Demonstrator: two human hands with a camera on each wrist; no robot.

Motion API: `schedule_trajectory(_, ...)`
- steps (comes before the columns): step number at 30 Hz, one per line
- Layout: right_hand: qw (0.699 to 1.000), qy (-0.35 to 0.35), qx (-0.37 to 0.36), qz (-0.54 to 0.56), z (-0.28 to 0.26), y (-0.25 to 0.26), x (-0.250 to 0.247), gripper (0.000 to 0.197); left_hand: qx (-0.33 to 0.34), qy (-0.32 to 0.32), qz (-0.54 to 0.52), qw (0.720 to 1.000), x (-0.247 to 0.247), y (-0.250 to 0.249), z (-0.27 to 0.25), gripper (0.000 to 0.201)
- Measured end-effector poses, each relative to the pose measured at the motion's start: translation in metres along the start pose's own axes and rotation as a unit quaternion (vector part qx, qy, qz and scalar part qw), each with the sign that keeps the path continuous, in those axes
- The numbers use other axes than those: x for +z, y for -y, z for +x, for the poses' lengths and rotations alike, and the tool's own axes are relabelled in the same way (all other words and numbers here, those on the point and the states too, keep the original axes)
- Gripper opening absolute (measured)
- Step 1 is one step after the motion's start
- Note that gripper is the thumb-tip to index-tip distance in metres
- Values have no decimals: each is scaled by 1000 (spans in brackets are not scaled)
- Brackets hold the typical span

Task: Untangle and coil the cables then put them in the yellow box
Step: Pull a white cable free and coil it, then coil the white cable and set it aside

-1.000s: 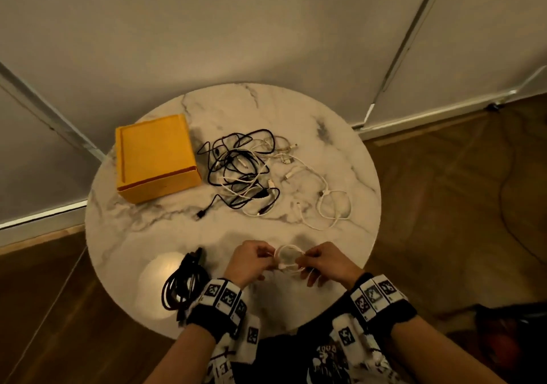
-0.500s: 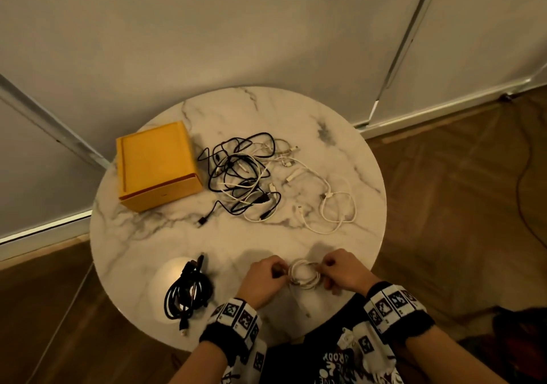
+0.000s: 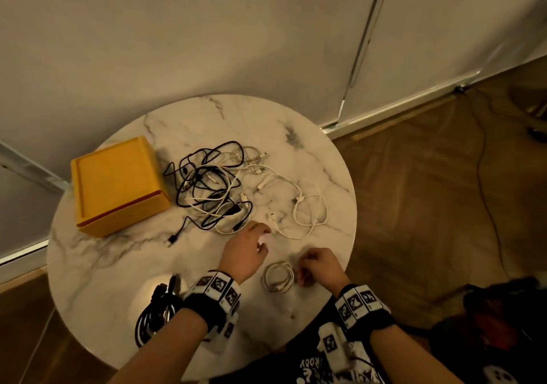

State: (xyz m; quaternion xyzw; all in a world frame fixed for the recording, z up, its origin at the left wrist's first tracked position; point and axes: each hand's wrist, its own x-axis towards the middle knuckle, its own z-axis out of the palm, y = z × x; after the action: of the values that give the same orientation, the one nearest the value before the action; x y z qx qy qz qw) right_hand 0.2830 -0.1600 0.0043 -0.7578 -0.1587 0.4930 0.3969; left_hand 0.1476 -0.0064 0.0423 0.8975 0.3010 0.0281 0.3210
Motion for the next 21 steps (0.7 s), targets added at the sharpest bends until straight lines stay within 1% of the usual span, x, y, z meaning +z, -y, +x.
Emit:
schedule_trajectory(1,1000,3,-4,-7,0,0,0,20,56,1,67,996,2,-3,8,40)
schedule_trajectory(2,1000,7,-5,-10,0,0,1,21,96,24,117,988,3,-7,15,48)
schedule_trajectory(3,1000,9,-2,-9,0,1,0,21,116,57,160,979,6,-10,21,53)
schedule_trajectory(4,1000,9,1,-5,-2,3,-1,21,113,94,201,968,7,-14,25,55)
schedule_trajectory(5,1000,11,5,-2,-4,5,-1,20,97,131,236,958,9,-16,28,53)
schedule_trajectory(6,1000,12,5,-2,-5,8,-3,20,84,152,258,950,9,-17,31,47)
schedule_trajectory(7,1000,11,-5,-2,-6,11,-6,20,80,159,268,947,10,-17,32,39)
schedule_trajectory(8,999,-1,-32,-8,-6,14,-8,18,77,157,267,948,8,-16,33,30)
schedule_trajectory(9,996,-25,-75,-27,-6,16,-11,15,76,143,251,954,5,-14,31,24)
schedule_trajectory(10,988,-60,-130,-62,-7,19,-14,19,74,129,215,965,2,-13,29,23)
schedule_trajectory(11,972,-88,-186,-114,-8,24,-17,28,66,115,159,978,-4,-13,25,24)
schedule_trajectory(12,950,-102,-239,-171,-8,29,-19,38,54,99,80,990,-12,-16,21,23)
schedule_trajectory(13,927,-106,-285,-221,-8,37,-20,44,41,86,-5,995,-22,-20,17,20)
schedule_trajectory(14,905,-105,-323,-257,-7,50,-20,43,30,84,-85,992,-35,-25,13,18)
schedule_trajectory(15,885,-104,-358,-280,-5,65,-20,36,21,83,-155,984,-49,-31,9,19)
schedule_trajectory(16,868,-106,-391,-287,-3,82,-19,25,20,74,-200,977,-65,-33,5,21)
schedule_trajectory(17,858,-109,-418,-277,-1,100,-19,15,26,62,-215,974,-80,-35,2,22)
schedule_trajectory(18,856,-118,-436,-250,1,120,-22,10,33,41,-202,978,-95,-35,0,22)
schedule_trajectory(20,857,-146,-453,-195,3,162,-30,9,47,-27,-100,994,-125,-31,-6,28)
schedule_trajectory(21,851,-154,-461,-201,2,184,-33,9,50,-61,-41,996,-141,-30,-10,31)
